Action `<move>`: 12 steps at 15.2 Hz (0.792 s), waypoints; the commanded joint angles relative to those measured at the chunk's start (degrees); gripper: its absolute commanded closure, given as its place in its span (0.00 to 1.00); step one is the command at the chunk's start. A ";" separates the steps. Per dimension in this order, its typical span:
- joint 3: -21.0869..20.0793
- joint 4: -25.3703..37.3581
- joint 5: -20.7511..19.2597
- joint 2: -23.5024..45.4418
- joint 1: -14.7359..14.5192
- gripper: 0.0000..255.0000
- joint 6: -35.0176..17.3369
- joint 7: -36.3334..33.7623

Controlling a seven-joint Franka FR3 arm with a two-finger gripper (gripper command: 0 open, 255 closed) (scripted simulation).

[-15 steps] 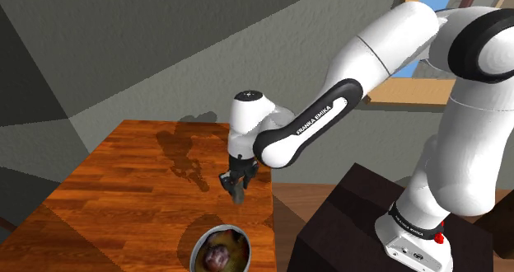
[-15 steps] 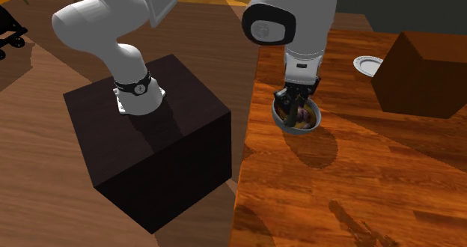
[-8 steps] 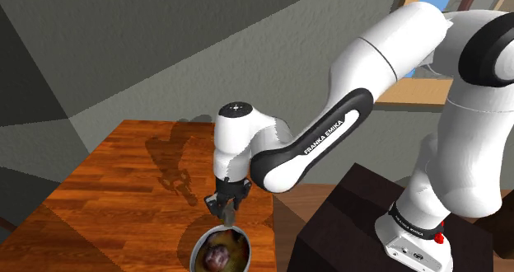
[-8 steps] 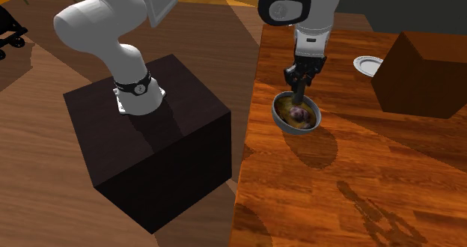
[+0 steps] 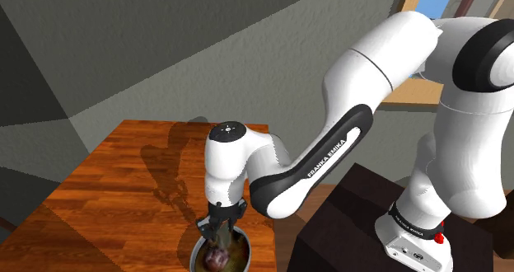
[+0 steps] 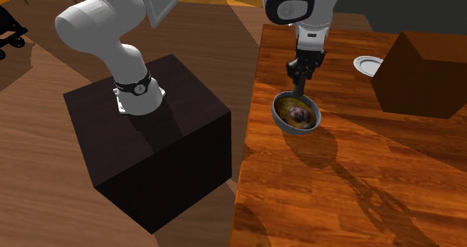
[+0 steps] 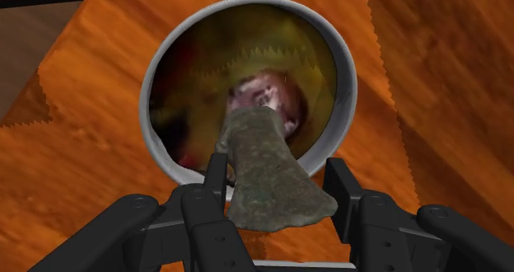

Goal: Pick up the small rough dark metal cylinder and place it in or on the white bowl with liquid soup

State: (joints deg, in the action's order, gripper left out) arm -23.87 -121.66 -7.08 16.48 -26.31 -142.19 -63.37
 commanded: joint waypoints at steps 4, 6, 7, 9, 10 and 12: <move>1.01 -0.39 -2.00 3.01 -0.85 1.00 -3.20 -1.35; 1.48 -0.50 -2.78 4.21 -1.21 1.00 -4.43 -1.86; 1.72 -0.53 -3.18 4.82 -1.39 1.00 -5.04 -2.11; 2.24 -0.56 -3.96 6.06 -1.79 1.00 -6.25 -2.62; 2.52 -0.56 -4.36 6.68 -2.00 1.00 -6.84 -2.87; 3.09 -0.51 -5.13 7.95 -2.43 1.00 -8.02 -3.37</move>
State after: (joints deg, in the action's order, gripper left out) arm -21.04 -122.18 -11.85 23.87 -28.55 -149.65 -66.51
